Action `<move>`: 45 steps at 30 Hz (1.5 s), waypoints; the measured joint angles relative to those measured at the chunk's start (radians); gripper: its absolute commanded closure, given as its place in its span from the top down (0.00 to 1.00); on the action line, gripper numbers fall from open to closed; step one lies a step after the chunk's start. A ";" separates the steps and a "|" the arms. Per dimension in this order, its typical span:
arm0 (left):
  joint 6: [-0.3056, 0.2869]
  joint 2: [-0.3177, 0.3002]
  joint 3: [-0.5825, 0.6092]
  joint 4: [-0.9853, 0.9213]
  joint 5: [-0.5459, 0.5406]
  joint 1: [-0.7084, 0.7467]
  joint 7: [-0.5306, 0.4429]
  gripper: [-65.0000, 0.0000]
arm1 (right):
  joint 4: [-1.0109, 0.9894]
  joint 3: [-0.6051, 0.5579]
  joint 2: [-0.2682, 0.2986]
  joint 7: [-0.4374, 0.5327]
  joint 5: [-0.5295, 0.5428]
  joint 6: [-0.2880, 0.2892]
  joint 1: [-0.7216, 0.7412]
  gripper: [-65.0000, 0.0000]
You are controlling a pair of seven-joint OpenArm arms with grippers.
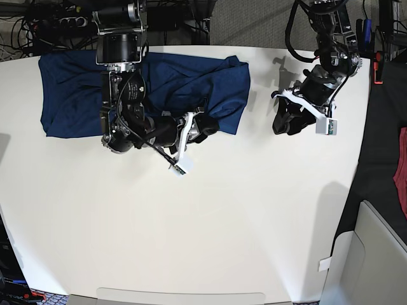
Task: Fold the T-shirt properly
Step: 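Slide the right gripper along the blue strip toward its own end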
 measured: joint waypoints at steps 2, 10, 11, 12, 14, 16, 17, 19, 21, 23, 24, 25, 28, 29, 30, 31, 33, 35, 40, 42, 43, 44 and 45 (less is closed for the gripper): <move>0.000 0.000 -0.001 0.000 0.000 0.000 0.000 0.35 | -0.011 0.000 -0.001 0.000 -0.003 0.000 0.000 0.40; 0.000 -0.002 -0.001 0.000 0.000 0.000 0.000 0.35 | -0.012 -0.018 -0.027 0.000 -0.006 0.000 -0.002 0.24; 0.000 -0.002 -0.001 0.000 0.000 0.003 -0.001 0.35 | -0.012 -0.026 -0.028 0.000 -0.006 0.000 -0.002 0.16; 0.000 -0.002 -0.001 0.000 -0.001 0.007 -0.004 0.35 | -0.012 -0.033 -0.031 -0.001 -0.007 0.000 -0.003 0.10; 0.000 -0.002 -0.001 0.000 0.000 0.017 -0.004 0.35 | -0.012 -0.037 -0.039 0.000 -0.005 0.000 -0.003 0.04; 0.001 -0.003 -0.002 0.000 0.001 0.022 -0.003 0.35 | -0.012 -0.039 -0.039 0.000 0.001 0.000 -0.003 0.05; 0.001 -0.003 -0.002 0.000 0.001 0.022 -0.003 0.35 | -0.012 -0.035 -0.039 0.000 0.000 0.000 -0.003 0.06; 0.000 -0.002 -0.002 0.000 0.000 0.019 -0.004 0.35 | -0.011 -0.032 -0.030 0.000 0.001 0.000 -0.006 0.05; 0.000 -0.003 -0.002 0.000 0.000 0.019 -0.007 0.35 | -0.005 -0.029 -0.016 0.000 0.003 0.000 -0.011 0.05; 0.000 -0.002 -0.002 0.000 0.000 0.020 -0.006 0.35 | 0.013 -0.005 0.001 -0.001 0.033 0.000 -0.018 0.05; 0.000 -0.002 -0.002 0.000 0.000 0.020 -0.007 0.35 | 0.018 0.018 0.006 0.001 0.058 0.000 -0.022 0.05; 0.000 -0.002 -0.002 0.000 0.000 0.019 -0.007 0.35 | 0.019 0.038 0.019 0.003 0.087 0.001 -0.025 0.05; 0.000 -0.002 -0.002 0.000 0.000 0.023 -0.007 0.35 | 0.021 0.085 0.071 -0.002 0.129 0.000 -0.033 0.05; 0.000 -0.002 -0.002 0.000 0.000 0.027 -0.007 0.35 | 0.024 0.095 0.085 -0.008 0.141 0.000 -0.033 0.06; 0.000 -0.002 -0.002 0.000 0.000 0.030 -0.007 0.35 | 0.027 0.103 0.096 -0.016 0.154 0.000 -0.033 0.06; 0.000 -0.002 -0.002 0.000 0.000 0.032 -0.006 0.35 | 0.028 0.113 0.103 -0.015 0.172 0.000 -0.032 0.06; 0.000 -0.002 -0.002 0.000 0.000 0.033 -0.006 0.35 | 0.029 0.123 0.109 -0.012 0.178 0.000 -0.032 0.06; 0.000 -0.002 -0.001 0.000 0.000 0.033 -0.007 0.35 | 0.029 0.134 0.114 -0.013 0.183 0.001 -0.033 0.06; 0.000 0.000 0.002 0.000 0.000 0.033 -0.006 0.35 | 0.051 0.159 0.151 -0.015 0.209 0.000 -0.032 0.06; 0.000 0.000 0.002 0.000 0.000 0.033 -0.006 0.35 | 0.053 0.162 0.172 -0.011 0.238 0.001 -0.040 0.06; 0.000 0.000 0.002 0.000 0.000 0.033 -0.006 0.35 | 0.053 0.162 0.182 -0.011 0.262 0.003 -0.049 0.06; 0.000 0.000 0.002 0.000 0.000 0.033 -0.006 0.35 | 0.053 0.162 0.189 -0.012 0.272 0.003 -0.059 0.06; 0.000 0.000 0.002 0.000 0.000 0.033 -0.007 0.35 | 0.053 0.162 0.197 -0.011 0.286 0.002 -0.071 0.06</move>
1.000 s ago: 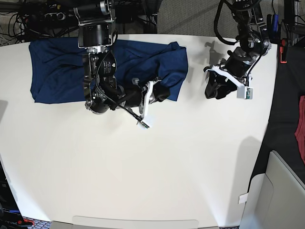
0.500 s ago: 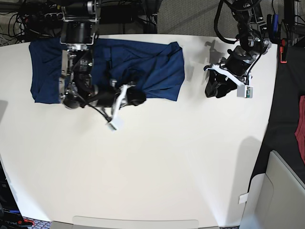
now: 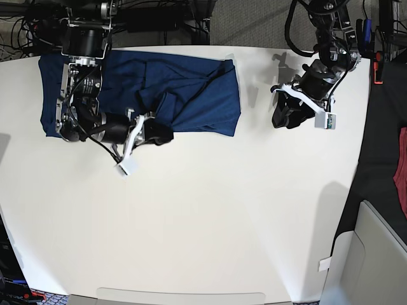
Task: Fold the T-shirt properly
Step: 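Slide the right gripper along the blue strip toward its own end, then grasp the strip end with the right gripper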
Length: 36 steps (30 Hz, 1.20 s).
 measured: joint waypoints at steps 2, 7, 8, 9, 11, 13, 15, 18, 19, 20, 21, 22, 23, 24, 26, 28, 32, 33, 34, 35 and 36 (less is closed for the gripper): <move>0.000 0.000 0.000 0.000 0.000 0.000 0.001 0.35 | 0.000 0.000 0.008 -0.003 -0.003 -0.002 -0.021 0.06; 0.000 0.005 0.003 0.000 0.000 -0.003 0.007 0.35 | 0.023 -0.001 0.033 -0.004 0.000 -0.002 -0.051 0.06; 0.002 0.014 0.003 0.000 0.000 -0.003 0.006 0.35 | 0.034 -0.001 0.042 -0.003 0.003 -0.003 -0.056 0.07; 0.004 0.021 0.003 0.000 0.000 -0.003 0.004 0.35 | 0.044 -0.001 0.050 -0.004 0.002 -0.002 -0.059 0.10; 0.000 0.026 0.012 0.000 0.000 -0.003 0.007 0.35 | 0.071 0.000 0.075 -0.003 0.002 -0.003 -0.067 0.20; 0.000 0.024 0.027 0.000 0.000 -0.004 0.007 0.35 | 0.112 0.035 0.100 0.000 0.007 -0.002 -0.087 0.31; 0.000 0.023 0.032 0.000 0.000 -0.002 0.008 0.35 | 0.132 0.076 0.126 -0.001 0.004 -0.002 -0.108 0.39; 0.000 0.023 0.032 0.000 0.000 -0.003 0.007 0.35 | 0.165 0.140 0.159 -0.005 0.001 -0.002 -0.138 0.42; 0.000 0.023 0.032 0.000 0.000 -0.003 0.007 0.35 | 0.180 0.161 0.166 -0.005 0.003 -0.003 -0.146 0.42; 0.000 0.022 0.032 0.000 0.000 -0.002 0.007 0.35 | 0.197 0.182 0.174 -0.005 0.005 -0.003 -0.153 0.42; 0.000 0.022 0.032 0.000 0.000 -0.002 0.007 0.35 | 0.213 0.205 0.188 -0.003 0.014 -0.002 -0.160 0.42; 0.000 0.022 0.032 0.000 0.000 -0.003 0.007 0.35 | 0.234 0.233 0.208 -0.001 0.018 -0.002 -0.174 0.42; 0.000 0.022 0.032 0.000 -0.001 -0.002 0.007 0.35 | 0.261 0.263 0.233 -0.001 0.018 -0.002 -0.190 0.42; 0.000 0.022 0.032 0.000 0.000 -0.003 0.007 0.35 | 0.282 0.298 0.260 -0.001 0.022 -0.002 -0.210 0.42; 0.000 0.023 0.032 0.000 0.000 -0.002 0.007 0.35 | 0.318 0.362 0.316 -0.006 0.047 -0.003 -0.256 0.42; 0.000 0.022 0.032 0.000 -0.001 -0.001 0.007 0.35 | 0.344 0.401 0.355 -0.004 0.064 -0.002 -0.301 0.42; 0.001 0.022 0.032 0.000 0.000 0.000 0.007 0.35 | 0.441 0.473 0.410 -0.005 0.072 -0.003 -0.426 0.43; 0.000 0.023 0.032 0.000 -0.001 0.000 0.007 0.35 | 0.464 0.497 0.419 -0.005 0.072 0.002 -0.457 0.43; 0.000 0.022 0.032 0.000 -0.001 0.000 0.007 0.35 | 0.478 0.516 0.423 -0.005 0.073 0.002 -0.478 0.44; 0.000 0.023 0.032 0.000 -0.001 0.000 0.007 0.35 | 0.485 0.536 0.424 -0.004 0.074 0.002 -0.495 0.46; 0.000 0.022 0.032 0.000 0.000 0.000 0.007 0.35 | 0.486 0.551 0.425 -0.005 0.074 0.001 -0.509 0.48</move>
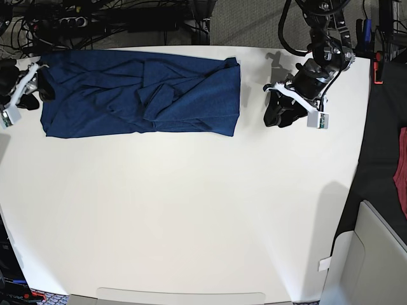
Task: Fold the T-shirt properly
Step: 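Grasp the strip end with the right gripper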
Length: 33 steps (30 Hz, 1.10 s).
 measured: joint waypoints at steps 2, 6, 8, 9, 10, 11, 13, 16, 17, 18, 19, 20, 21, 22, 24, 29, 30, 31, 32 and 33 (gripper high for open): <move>0.000 0.000 0.000 0.000 0.000 0.000 0.000 0.35 | -0.002 0.027 0.003 0.000 -0.003 0.000 -0.019 0.51; 0.000 0.000 0.000 0.000 -0.003 0.000 0.000 0.35 | -0.003 0.082 0.001 0.000 -0.063 0.000 -0.024 0.52; 0.000 0.000 0.000 0.000 -0.003 0.000 0.000 0.35 | -0.014 0.094 -0.021 0.005 -0.065 0.000 -0.017 0.52; 0.000 0.000 0.000 0.000 -0.003 0.000 0.000 0.35 | -0.026 0.097 -0.031 0.007 -0.084 0.001 -0.016 0.53; 0.000 0.000 0.000 0.000 -0.003 0.002 0.000 0.35 | -0.044 0.097 -0.037 0.006 -0.103 0.001 -0.016 0.53; 0.000 0.000 0.000 0.000 -0.003 0.006 0.000 0.35 | -0.063 0.097 -0.042 0.004 -0.116 0.001 -0.014 0.55; 0.000 0.000 0.000 0.000 -0.003 0.014 0.000 0.35 | -0.109 0.097 -0.061 -0.002 -0.139 0.001 0.011 0.61; 0.000 0.000 0.001 0.000 -0.003 0.018 0.000 0.35 | -0.155 0.094 -0.089 0.002 -0.132 0.000 0.036 0.69; 0.000 0.000 0.001 0.000 -0.003 0.016 0.000 0.35 | -0.160 0.094 -0.098 0.001 -0.136 0.000 0.040 0.69; 0.000 0.000 0.001 0.000 -0.003 0.016 -0.001 0.35 | -0.160 0.094 -0.105 0.001 -0.135 0.000 0.041 0.69; -0.001 0.000 0.001 0.000 -0.003 0.016 0.000 0.35 | -0.160 0.094 -0.110 0.000 -0.136 0.000 0.047 0.69; 0.000 0.001 0.001 0.000 -0.003 0.016 0.000 0.35 | -0.161 0.094 -0.111 -0.003 -0.138 0.000 0.053 0.69; -0.001 0.000 0.001 0.000 -0.003 0.016 0.000 0.35 | -0.161 0.094 -0.112 -0.002 -0.138 0.000 0.064 0.69; 0.000 0.000 0.001 0.000 -0.003 0.016 0.000 0.35 | -0.166 0.095 -0.117 0.002 -0.138 0.000 0.077 0.69; 0.000 0.000 0.001 0.000 -0.003 0.016 0.000 0.35 | -0.199 0.096 -0.126 0.005 -0.140 0.000 0.104 0.69; -0.001 0.000 0.001 0.000 -0.003 0.016 0.000 0.35 | -0.312 0.102 -0.146 0.000 -0.213 -0.003 0.150 0.69; 0.000 0.000 0.001 0.000 -0.003 0.016 0.000 0.35 | -0.319 0.102 -0.154 0.001 -0.209 -0.003 0.153 0.69; -0.001 0.000 0.001 0.000 -0.003 0.016 0.000 0.35 | -0.323 0.099 -0.162 0.001 -0.205 -0.003 0.156 0.69; 0.000 0.000 0.001 0.000 -0.003 0.016 0.000 0.35 | -0.326 0.096 -0.165 0.000 -0.203 -0.003 0.161 0.69; 0.000 0.000 0.001 0.000 -0.003 0.016 0.000 0.35 | -0.326 0.096 -0.167 0.000 -0.203 -0.003 0.167 0.69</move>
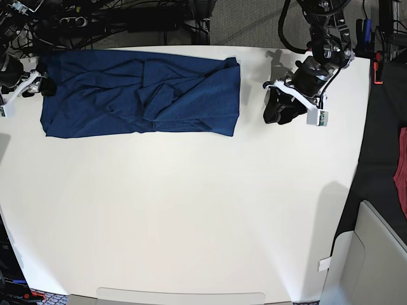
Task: Fold the T-shirt properly
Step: 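Grasp the strip end with the right gripper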
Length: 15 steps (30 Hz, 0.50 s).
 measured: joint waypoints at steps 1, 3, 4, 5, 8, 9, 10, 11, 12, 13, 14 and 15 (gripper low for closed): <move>0.000 0.000 0.000 0.000 0.000 0.000 0.000 0.35 | -0.001 0.000 -0.003 0.001 0.000 0.000 0.005 0.69; 0.000 0.001 0.000 0.000 0.000 0.000 0.000 0.35 | -0.001 0.000 -0.015 0.000 -0.008 0.000 0.018 0.69; -0.001 0.001 0.000 0.000 0.000 0.000 0.000 0.35 | -0.002 0.000 -0.019 0.000 -0.016 0.000 0.021 0.69; 0.000 0.000 0.000 0.000 0.000 0.000 0.000 0.35 | -0.002 0.000 -0.024 0.002 -0.031 0.000 0.023 0.69; 0.000 0.000 0.000 0.000 0.000 0.000 0.000 0.35 | -0.003 0.003 -0.052 0.000 -0.106 0.000 0.047 0.69; 0.000 0.001 0.000 0.000 0.000 0.000 0.000 0.35 | -0.003 0.003 -0.058 0.001 -0.113 0.000 0.051 0.69; 0.000 0.002 0.001 0.000 0.000 -0.001 0.000 0.35 | -0.003 0.002 -0.060 0.000 -0.125 0.000 0.056 0.69; 0.000 0.000 0.001 0.000 0.000 -0.003 0.000 0.35 | -0.003 0.003 -0.069 0.001 -0.143 0.000 0.066 0.69; 0.000 0.000 0.001 0.000 0.000 -0.006 0.000 0.35 | -0.003 0.007 -0.078 0.002 -0.167 0.000 0.074 0.69; 0.000 0.000 0.000 0.000 0.000 -0.005 -0.001 0.35 | -0.003 0.007 -0.087 0.000 -0.178 0.000 0.079 0.69; 0.000 0.000 0.001 0.000 0.000 -0.006 0.000 0.35 | -0.003 0.006 -0.100 0.001 -0.181 0.000 0.083 0.69; 0.000 0.001 0.001 0.000 0.000 -0.006 0.000 0.35 | -0.003 0.004 -0.107 0.000 -0.192 0.000 0.087 0.69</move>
